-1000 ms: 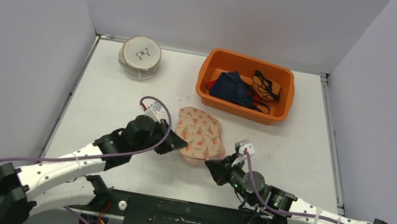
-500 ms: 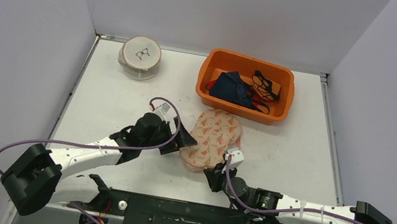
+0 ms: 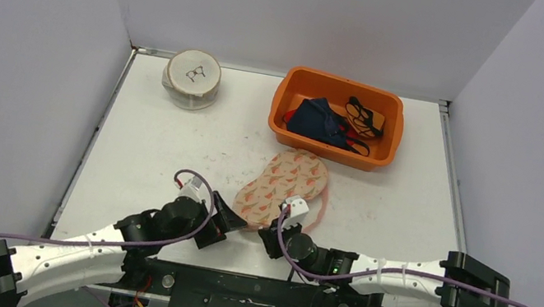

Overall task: Unzip the laundry bag and remove the bra
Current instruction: Unzip the laundry bag at the center of the board.

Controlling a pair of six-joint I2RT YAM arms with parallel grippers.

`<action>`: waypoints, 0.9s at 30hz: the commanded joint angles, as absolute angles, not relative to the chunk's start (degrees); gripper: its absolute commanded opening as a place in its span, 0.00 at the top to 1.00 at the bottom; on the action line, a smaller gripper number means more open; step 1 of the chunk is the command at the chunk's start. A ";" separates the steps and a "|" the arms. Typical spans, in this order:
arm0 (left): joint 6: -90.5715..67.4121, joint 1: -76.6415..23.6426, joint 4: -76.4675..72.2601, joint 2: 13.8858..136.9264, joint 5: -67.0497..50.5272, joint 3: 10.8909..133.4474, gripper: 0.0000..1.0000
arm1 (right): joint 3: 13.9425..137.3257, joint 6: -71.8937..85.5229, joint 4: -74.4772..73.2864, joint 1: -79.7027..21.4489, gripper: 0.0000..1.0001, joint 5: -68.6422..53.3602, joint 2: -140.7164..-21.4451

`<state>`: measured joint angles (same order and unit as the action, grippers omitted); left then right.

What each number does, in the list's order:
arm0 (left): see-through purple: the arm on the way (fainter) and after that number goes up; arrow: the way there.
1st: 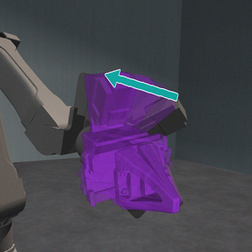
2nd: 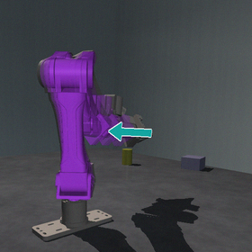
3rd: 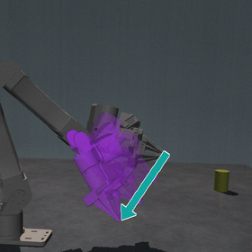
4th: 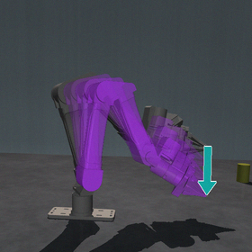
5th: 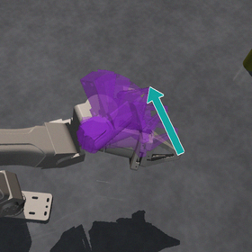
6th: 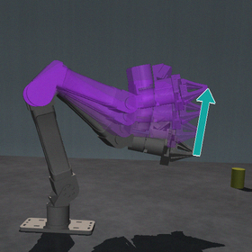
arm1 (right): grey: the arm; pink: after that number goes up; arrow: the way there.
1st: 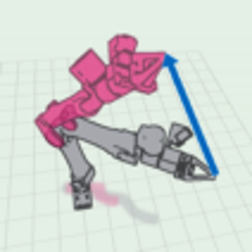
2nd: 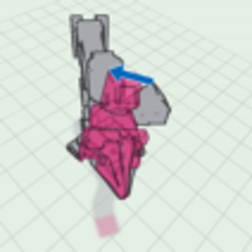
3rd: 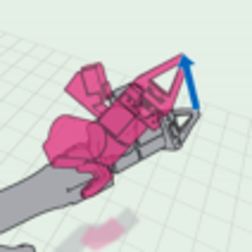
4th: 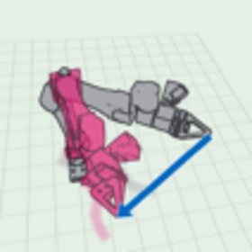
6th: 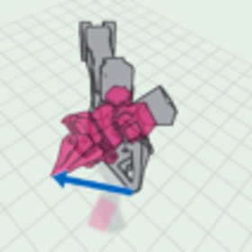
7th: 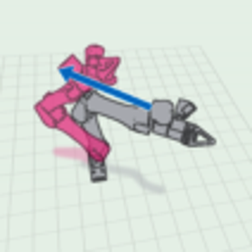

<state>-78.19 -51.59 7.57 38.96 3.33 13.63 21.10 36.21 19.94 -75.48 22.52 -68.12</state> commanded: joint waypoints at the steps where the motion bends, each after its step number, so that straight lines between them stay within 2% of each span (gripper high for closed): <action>1: -88.15 -56.79 2.52 38.57 11.53 11.36 0.07 | 24.03 34.84 27.57 -75.95 0.95 18.22 -71.15; 8: -93.21 -58.32 -8.27 46.39 15.14 11.41 0.06 | 22.94 35.62 31.85 -76.18 0.95 13.79 -72.96; 10: -94.04 -58.44 -11.38 49.05 16.00 11.47 0.10 | 22.37 35.97 33.03 -76.20 0.95 13.14 -72.95; 17: -95.89 -58.63 -18.33 54.83 17.15 10.63 0.42 | 21.20 37.50 36.32 -76.20 0.95 11.69 -73.34; 27: -95.95 -58.59 -15.33 50.78 19.66 9.21 0.82 | 20.67 37.22 32.90 -76.20 0.95 13.91 -72.74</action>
<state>-95.96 -58.41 -13.28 52.58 17.41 9.41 21.10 36.71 31.20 -75.83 12.64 -73.19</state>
